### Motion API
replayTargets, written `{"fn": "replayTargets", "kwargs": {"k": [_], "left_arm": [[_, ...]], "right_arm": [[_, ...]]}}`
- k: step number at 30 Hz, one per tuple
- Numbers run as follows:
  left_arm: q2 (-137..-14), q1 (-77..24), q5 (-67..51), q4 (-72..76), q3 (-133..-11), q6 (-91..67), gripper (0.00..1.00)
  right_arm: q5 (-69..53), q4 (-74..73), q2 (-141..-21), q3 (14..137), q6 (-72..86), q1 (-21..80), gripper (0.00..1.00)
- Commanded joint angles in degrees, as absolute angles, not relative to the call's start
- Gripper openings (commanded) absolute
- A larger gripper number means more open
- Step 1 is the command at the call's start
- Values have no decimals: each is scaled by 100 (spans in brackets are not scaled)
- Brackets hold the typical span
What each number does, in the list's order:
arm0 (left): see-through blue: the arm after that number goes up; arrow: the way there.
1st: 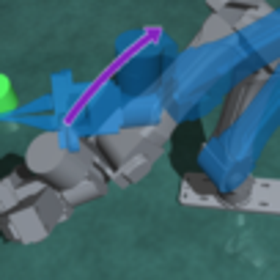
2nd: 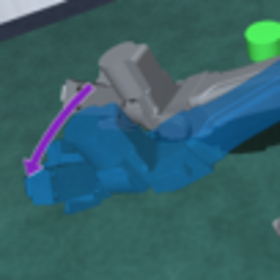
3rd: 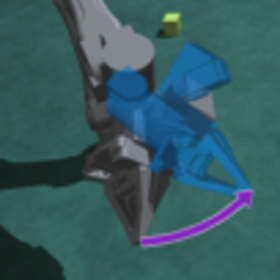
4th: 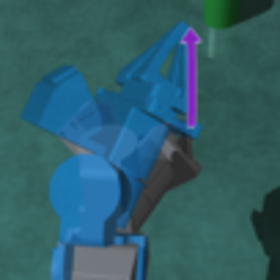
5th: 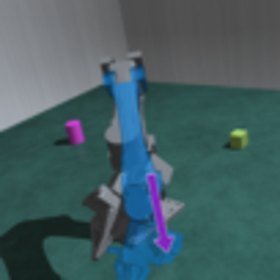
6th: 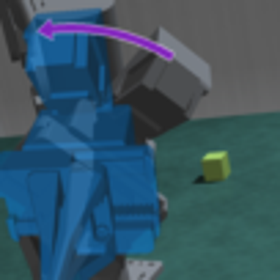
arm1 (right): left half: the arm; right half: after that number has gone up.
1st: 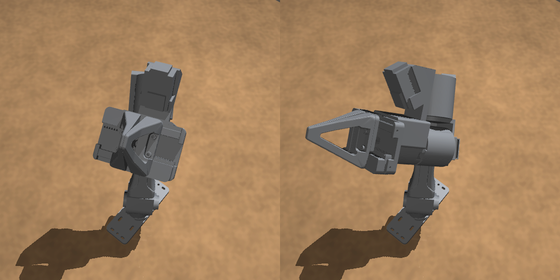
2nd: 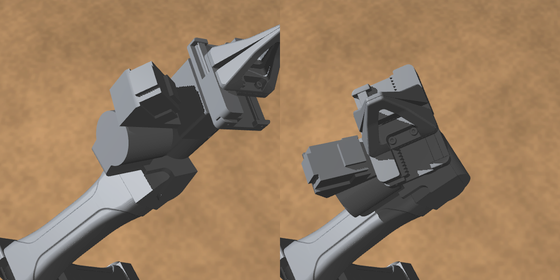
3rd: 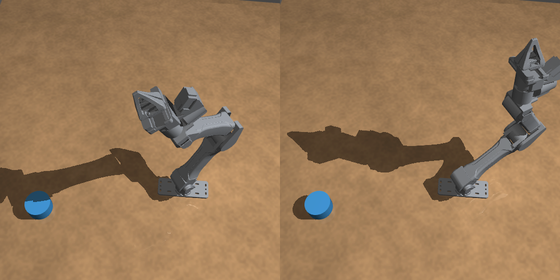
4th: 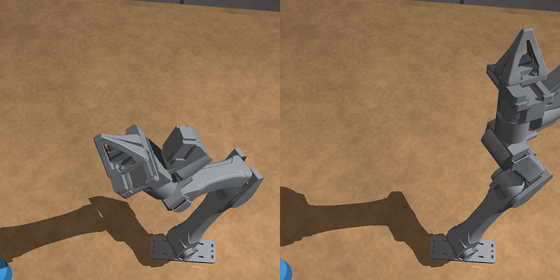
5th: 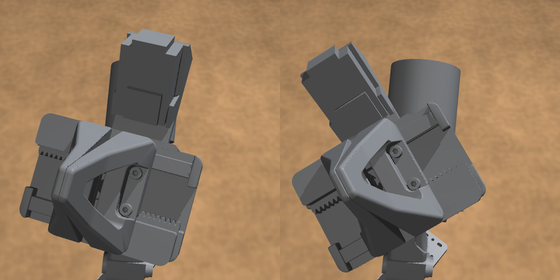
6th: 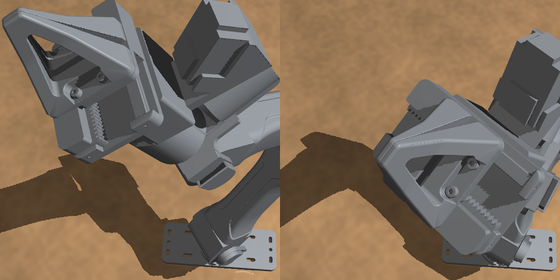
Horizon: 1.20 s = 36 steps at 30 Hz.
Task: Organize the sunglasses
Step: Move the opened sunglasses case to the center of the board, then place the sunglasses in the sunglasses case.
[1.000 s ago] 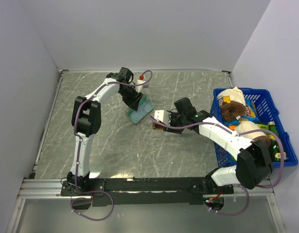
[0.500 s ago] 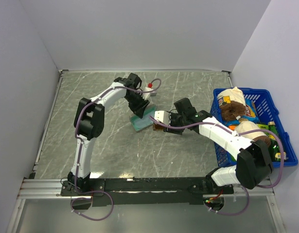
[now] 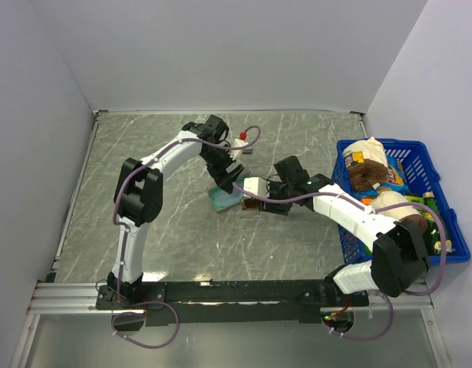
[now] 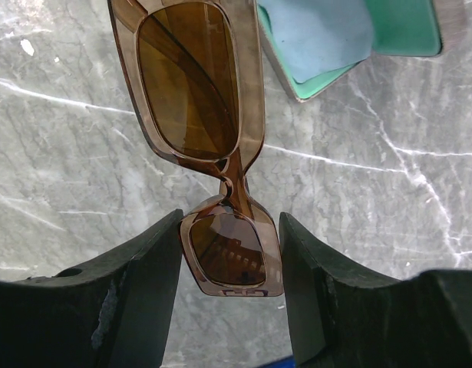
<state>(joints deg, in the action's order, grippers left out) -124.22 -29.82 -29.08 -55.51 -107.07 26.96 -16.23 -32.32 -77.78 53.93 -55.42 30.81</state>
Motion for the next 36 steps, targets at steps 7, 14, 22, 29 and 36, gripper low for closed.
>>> {"fn": "replayTargets", "kwargs": {"k": [7, 14, 22, 29, 36], "left_arm": [[-10760, -2927, -2936, -5335, -9897, 2681, 97], [-9625, -2304, -3129, -5265, -8985, 2558, 97], [-8036, -441, -3496, -4931, -7290, 2461, 96], [-6804, 448, -4025, -4327, -5908, 2295, 96], [-6179, 562, -3972, -3990, -5432, 2179, 96]], "right_arm": [[-1723, -3235, -7927, 5502, -5669, 3278, 6], [-1600, -3094, -8077, 5537, -5651, 3454, 5], [-1109, -2866, -8323, 5765, -5722, 3700, 4], [-791, -3076, -8858, 6362, -5941, 3937, 4], [-502, -3059, -9272, 6768, -6222, 4122, 4]]}}
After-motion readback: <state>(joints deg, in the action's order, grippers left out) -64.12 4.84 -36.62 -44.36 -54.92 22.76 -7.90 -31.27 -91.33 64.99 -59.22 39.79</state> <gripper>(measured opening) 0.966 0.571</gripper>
